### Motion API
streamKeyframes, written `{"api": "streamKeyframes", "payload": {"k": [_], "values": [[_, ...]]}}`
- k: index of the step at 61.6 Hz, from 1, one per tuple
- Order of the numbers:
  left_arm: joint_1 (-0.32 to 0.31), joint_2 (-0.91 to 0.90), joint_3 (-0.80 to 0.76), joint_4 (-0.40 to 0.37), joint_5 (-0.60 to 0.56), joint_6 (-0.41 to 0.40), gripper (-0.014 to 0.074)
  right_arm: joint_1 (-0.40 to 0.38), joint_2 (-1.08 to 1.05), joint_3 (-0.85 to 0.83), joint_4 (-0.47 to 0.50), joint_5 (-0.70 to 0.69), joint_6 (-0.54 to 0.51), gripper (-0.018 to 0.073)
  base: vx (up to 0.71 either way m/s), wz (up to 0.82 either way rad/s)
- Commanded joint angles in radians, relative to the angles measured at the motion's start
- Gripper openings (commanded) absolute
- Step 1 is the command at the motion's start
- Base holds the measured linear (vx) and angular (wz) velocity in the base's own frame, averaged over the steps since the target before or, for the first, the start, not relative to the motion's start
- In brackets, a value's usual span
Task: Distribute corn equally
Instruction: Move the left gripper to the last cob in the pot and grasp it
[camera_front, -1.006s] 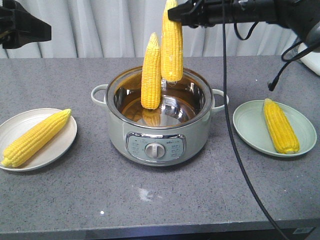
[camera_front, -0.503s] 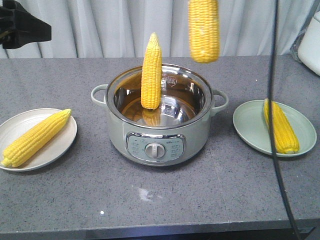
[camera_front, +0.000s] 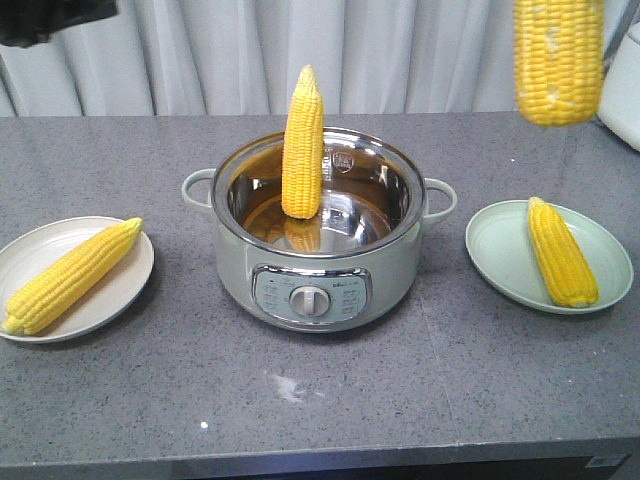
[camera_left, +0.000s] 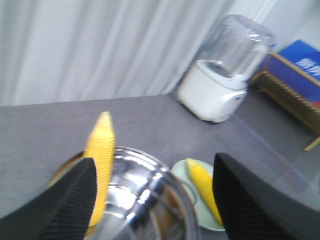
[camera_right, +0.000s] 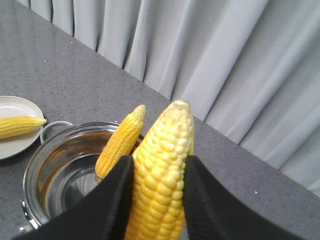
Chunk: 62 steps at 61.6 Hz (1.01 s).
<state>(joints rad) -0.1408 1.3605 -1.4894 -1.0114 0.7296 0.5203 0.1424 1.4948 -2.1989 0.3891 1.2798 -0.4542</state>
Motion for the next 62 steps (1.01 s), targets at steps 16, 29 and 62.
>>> {"api": "streamKeyframes", "payload": {"k": [16, 29, 62], "values": [[-0.003, 0.256, -0.361, -0.328, 0.076, 0.192, 0.0541, -0.005, -0.050, -0.025, -0.032, -0.024, 0.013, -0.0004, 0.00, 0.00], [-0.004, 0.485, -0.698, -0.171, 0.132, 0.176, 0.0547, -0.005, -0.050, -0.025, -0.054, -0.024, 0.012, -0.0004, 0.00, 0.00], [-0.107, 0.743, -0.805, -0.043, 0.041, 0.177, 0.0547, -0.005, -0.046, -0.020, -0.081, -0.023, 0.012, -0.0004, 0.00, 0.00]]}}
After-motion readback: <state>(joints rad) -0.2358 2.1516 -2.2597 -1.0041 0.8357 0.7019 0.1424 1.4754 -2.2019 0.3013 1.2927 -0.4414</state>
